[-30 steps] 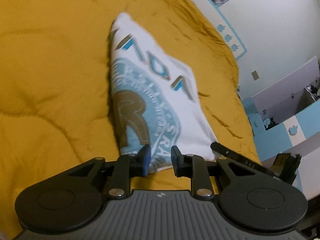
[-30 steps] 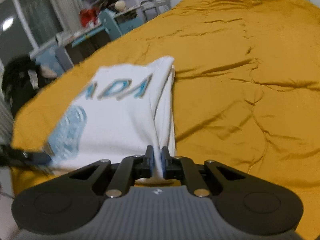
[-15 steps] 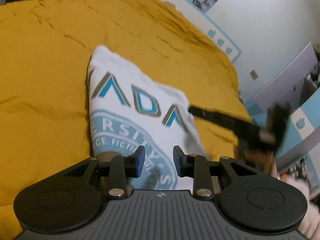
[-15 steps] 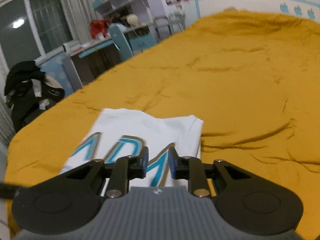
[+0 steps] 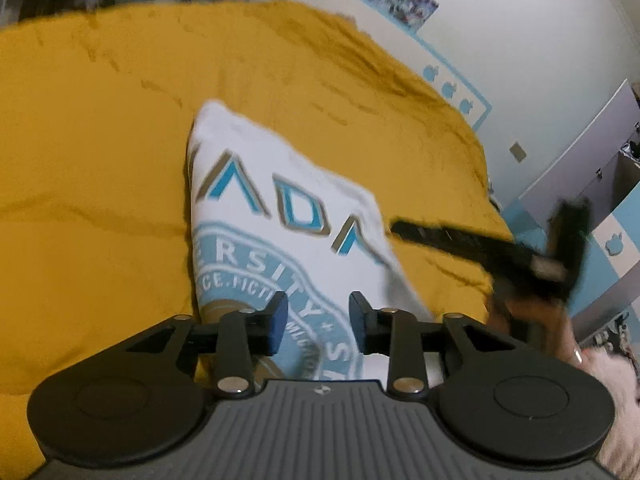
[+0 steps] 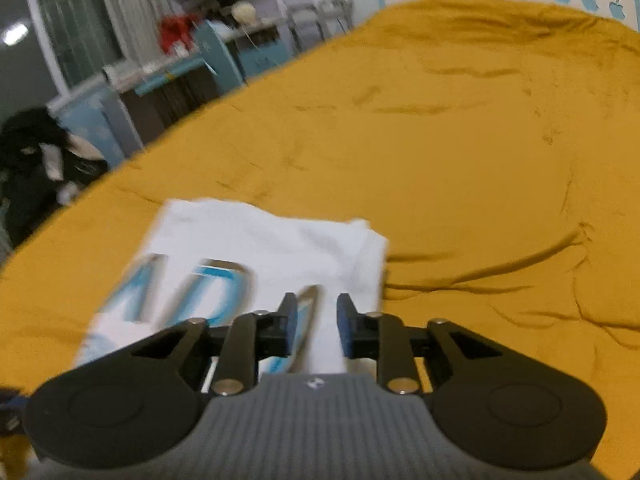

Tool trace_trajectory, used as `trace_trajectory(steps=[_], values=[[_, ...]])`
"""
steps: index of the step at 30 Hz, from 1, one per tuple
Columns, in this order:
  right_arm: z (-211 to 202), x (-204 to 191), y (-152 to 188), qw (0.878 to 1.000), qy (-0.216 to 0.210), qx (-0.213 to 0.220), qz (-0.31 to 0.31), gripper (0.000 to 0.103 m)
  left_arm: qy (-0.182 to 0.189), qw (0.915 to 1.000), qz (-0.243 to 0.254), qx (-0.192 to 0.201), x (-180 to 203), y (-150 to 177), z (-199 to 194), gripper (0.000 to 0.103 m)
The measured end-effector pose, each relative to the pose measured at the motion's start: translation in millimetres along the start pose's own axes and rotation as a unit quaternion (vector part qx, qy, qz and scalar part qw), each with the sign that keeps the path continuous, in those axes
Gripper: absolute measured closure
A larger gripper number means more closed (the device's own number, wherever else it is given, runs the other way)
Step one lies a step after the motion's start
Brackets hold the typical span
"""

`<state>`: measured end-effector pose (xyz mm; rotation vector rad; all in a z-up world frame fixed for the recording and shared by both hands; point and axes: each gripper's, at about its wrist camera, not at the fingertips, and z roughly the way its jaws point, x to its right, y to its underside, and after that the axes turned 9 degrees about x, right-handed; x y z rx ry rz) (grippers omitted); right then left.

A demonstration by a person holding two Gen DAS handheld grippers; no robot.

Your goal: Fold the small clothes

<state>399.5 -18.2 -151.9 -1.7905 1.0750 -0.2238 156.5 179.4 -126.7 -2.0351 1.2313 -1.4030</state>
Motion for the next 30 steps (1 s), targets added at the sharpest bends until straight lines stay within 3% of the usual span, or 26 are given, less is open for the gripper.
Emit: trace_trajectory(steps=[2, 6, 13, 15, 17, 22, 24, 25, 30], values=[[-32.0, -13.5, 9.5, 1.0, -0.013, 0.009, -0.017, 0.074, -0.003, 0.9999, 0.002, 0.015, 5.7, 1.8, -15.2, 0.053], [-61.7, -29.9, 37.7, 0.998, -0.011, -0.012, -0.053, 0.073, -0.005, 0.9999, -0.011, 0.007, 4.2, 14.1, -22.1, 0.052], [-66.4, -18.4, 83.6, 0.998, 0.022, -0.041, -0.049, 0.073, -0.014, 0.9995, 0.021, -0.02, -5.0, 39.1, -0.8, 0.049], [-61.2, -17.9, 89.9, 0.997, 0.027, -0.048, -0.051, 0.072, -0.003, 0.9992, 0.031, -0.024, -4.3, 40.9, 1.1, 0.036], [-59.9, -18.8, 90.2, 0.997, 0.035, -0.05, -0.045, 0.07, -0.008, 0.9984, 0.046, -0.03, 3.5, 39.6, 0.6, 0.033], [-74.4, -35.4, 75.1, 0.997, 0.06, -0.035, -0.017, 0.053, -0.07, 0.9905, 0.102, -0.06, 45.7, 29.6, -6.3, 0.032], [-93.0, -51.2, 69.3, 0.996, 0.079, -0.012, -0.031, 0.035, -0.09, 0.9863, 0.13, -0.045, 63.5, 30.0, -16.8, 0.032], [-104.3, -59.4, 66.0, 0.995, 0.088, 0.003, -0.04, 0.021, -0.098, 0.9848, 0.139, -0.035, 72.0, 29.9, -23.9, 0.032], [-152.1, -89.3, 54.3, 0.991, 0.113, 0.04, -0.064, 0.021, -0.135, 0.982, 0.131, 0.016, 95.2, 30.2, -60.3, 0.032]])
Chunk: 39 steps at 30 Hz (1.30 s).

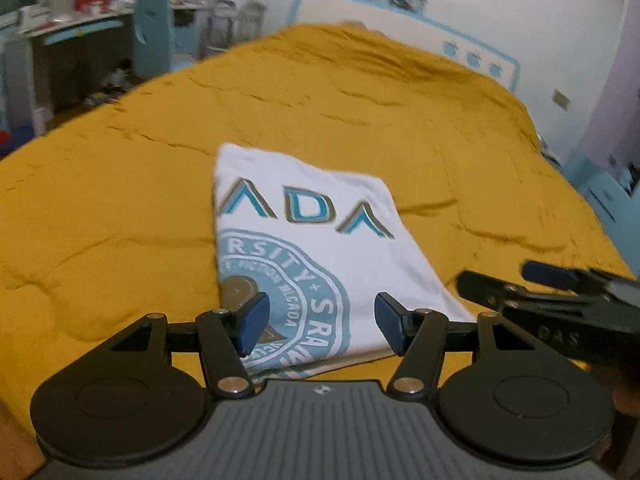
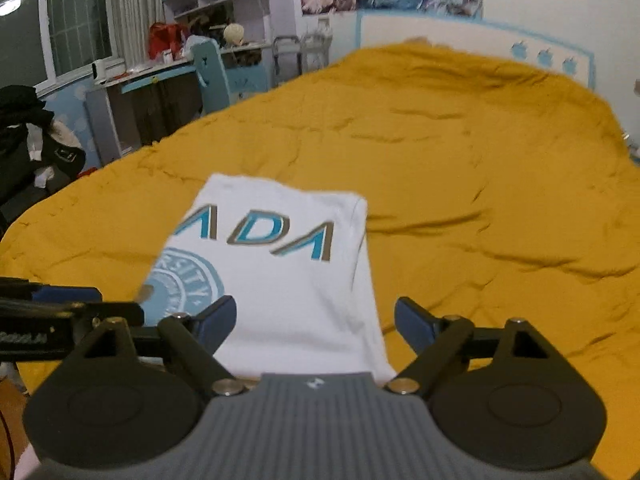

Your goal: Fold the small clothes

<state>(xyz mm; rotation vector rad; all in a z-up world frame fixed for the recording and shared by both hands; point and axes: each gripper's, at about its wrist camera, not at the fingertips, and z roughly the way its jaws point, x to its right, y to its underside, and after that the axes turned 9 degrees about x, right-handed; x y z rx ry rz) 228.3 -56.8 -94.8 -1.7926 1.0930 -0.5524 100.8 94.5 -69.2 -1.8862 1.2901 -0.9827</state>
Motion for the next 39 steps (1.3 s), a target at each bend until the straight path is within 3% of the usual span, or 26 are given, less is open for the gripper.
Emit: trace_trajectory(steps=[3, 6, 12, 19, 23, 39], values=[[-27.2, -7.4, -4.1, 1.0, 0.014, 0.011, 0.001, 0.021, -0.026, 0.9995, 0.008, 0.016, 5.7, -3.1, -19.4, 0.032], [-48.4, -15.0, -2.4, 1.0, 0.023, 0.015, -0.005, 0.021, -0.026, 0.9995, 0.016, -0.004, 10.0, -2.7, -33.1, 0.032], [-75.3, -26.1, 7.8, 0.999, 0.036, 0.007, -0.004, 0.021, -0.064, 0.9976, 0.025, -0.004, 16.1, 6.4, -56.9, 0.029], [-91.4, -27.8, 11.6, 0.999, 0.033, -0.001, 0.022, 0.021, -0.052, 0.9987, 0.002, -0.001, 16.8, 11.5, -70.2, 0.027], [-96.1, -30.2, 10.4, 0.999, 0.034, 0.001, 0.016, 0.021, -0.055, 0.9984, 0.001, -0.006, 16.5, 11.4, -68.8, 0.021], [-96.3, -33.2, 11.9, 0.999, 0.044, -0.009, -0.005, 0.021, -0.063, 0.9979, 0.001, -0.019, 16.0, 20.9, -66.4, 0.021]])
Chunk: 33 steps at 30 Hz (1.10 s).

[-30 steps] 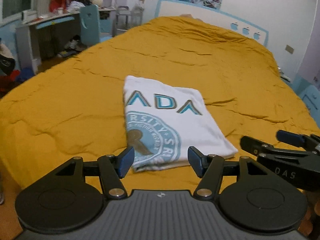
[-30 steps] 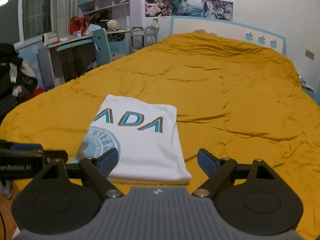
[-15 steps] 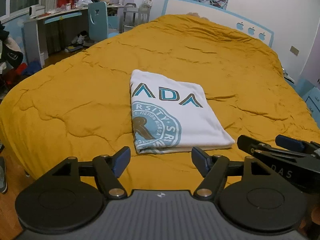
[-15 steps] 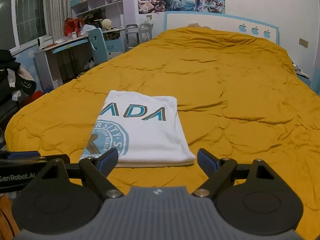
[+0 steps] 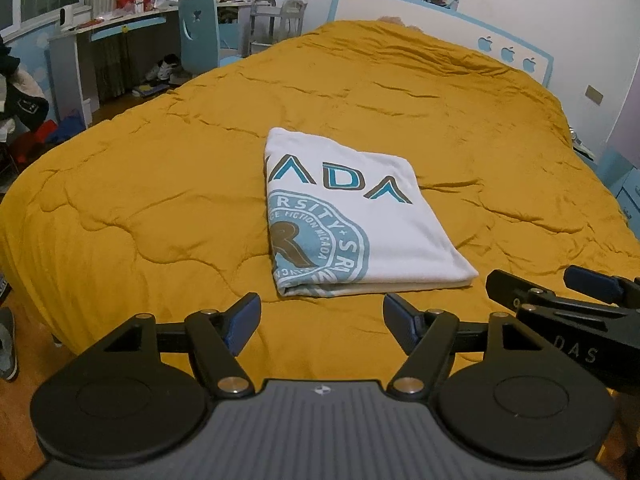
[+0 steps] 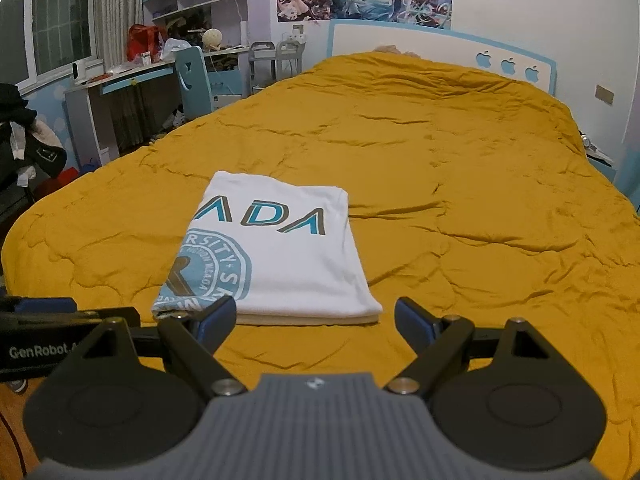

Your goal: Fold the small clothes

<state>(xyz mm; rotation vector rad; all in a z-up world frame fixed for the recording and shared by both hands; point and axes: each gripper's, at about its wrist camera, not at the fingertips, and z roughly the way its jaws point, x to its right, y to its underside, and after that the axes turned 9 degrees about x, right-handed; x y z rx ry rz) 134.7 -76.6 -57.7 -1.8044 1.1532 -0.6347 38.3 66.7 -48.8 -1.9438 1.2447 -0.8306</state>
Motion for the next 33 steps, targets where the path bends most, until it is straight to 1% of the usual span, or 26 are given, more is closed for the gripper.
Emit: trace_trajectory(steps=[5, 10, 16, 33], values=[[2.8, -0.3, 1.1, 1.0, 0.0, -0.007, 0.001, 0.021, 0.007, 1.0, -0.001, -0.001, 0.8, -2.2, 0.2, 0.021], [3.9, 3.1, 1.9, 1.0, -0.005, -0.01, 0.008, 0.021, 0.004, 1.0, 0.003, 0.0, 3.2, -3.6, 0.3, 0.02], [4.2, 5.2, 2.3, 1.0, -0.001, -0.011, 0.01, 0.021, 0.002, 1.0, 0.007, 0.0, 7.0, -4.8, 0.9, 0.018], [6.8, 1.8, 5.1, 1.0, 0.012, -0.017, 0.008, 0.021, 0.001, 1.0, 0.005, -0.005, 7.5, -2.4, 2.3, 0.019]])
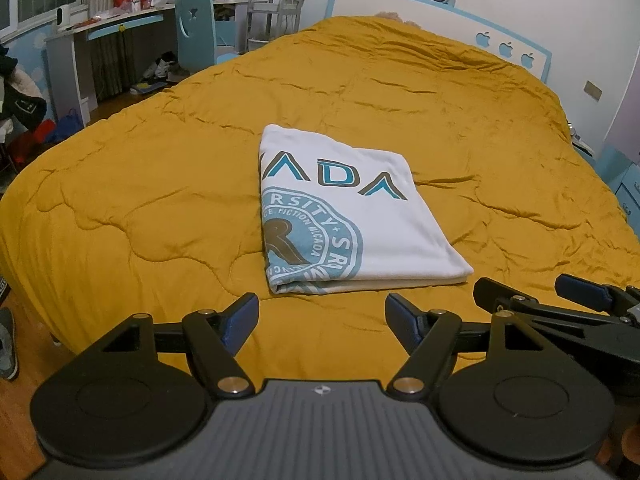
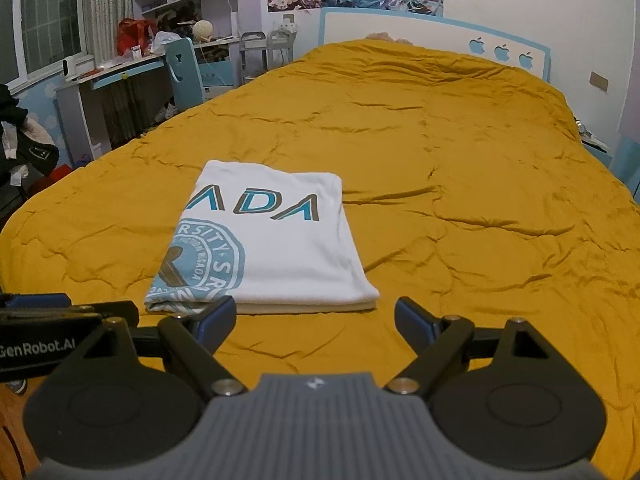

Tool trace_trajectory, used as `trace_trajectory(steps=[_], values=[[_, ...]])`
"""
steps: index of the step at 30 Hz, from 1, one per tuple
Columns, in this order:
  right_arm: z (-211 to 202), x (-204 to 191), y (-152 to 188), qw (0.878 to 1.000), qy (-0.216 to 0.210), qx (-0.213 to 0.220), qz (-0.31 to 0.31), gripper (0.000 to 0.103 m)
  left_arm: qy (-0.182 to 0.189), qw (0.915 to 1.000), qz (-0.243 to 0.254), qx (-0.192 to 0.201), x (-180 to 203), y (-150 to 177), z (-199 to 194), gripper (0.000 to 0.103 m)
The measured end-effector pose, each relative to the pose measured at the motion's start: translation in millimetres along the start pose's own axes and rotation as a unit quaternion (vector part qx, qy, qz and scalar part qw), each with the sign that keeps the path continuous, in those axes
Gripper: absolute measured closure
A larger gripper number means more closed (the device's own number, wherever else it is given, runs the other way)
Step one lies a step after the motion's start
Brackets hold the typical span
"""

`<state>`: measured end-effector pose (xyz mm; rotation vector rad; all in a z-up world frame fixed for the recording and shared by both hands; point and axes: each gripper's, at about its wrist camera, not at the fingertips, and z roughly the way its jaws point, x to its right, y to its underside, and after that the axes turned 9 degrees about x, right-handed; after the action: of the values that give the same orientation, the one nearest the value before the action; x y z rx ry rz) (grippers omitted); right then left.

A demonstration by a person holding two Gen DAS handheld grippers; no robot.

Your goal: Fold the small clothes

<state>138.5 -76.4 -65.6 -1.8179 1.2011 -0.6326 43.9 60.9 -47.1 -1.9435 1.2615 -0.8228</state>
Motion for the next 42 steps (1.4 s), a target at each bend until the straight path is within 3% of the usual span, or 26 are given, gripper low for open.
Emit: trace_trajectory(steps=[42], values=[[6.2, -0.8, 3.4, 1.0, 0.009, -0.016, -0.002, 0.021, -0.004, 0.9991, -0.017, -0.039, -1.6, 3.9, 7.6, 0.019]])
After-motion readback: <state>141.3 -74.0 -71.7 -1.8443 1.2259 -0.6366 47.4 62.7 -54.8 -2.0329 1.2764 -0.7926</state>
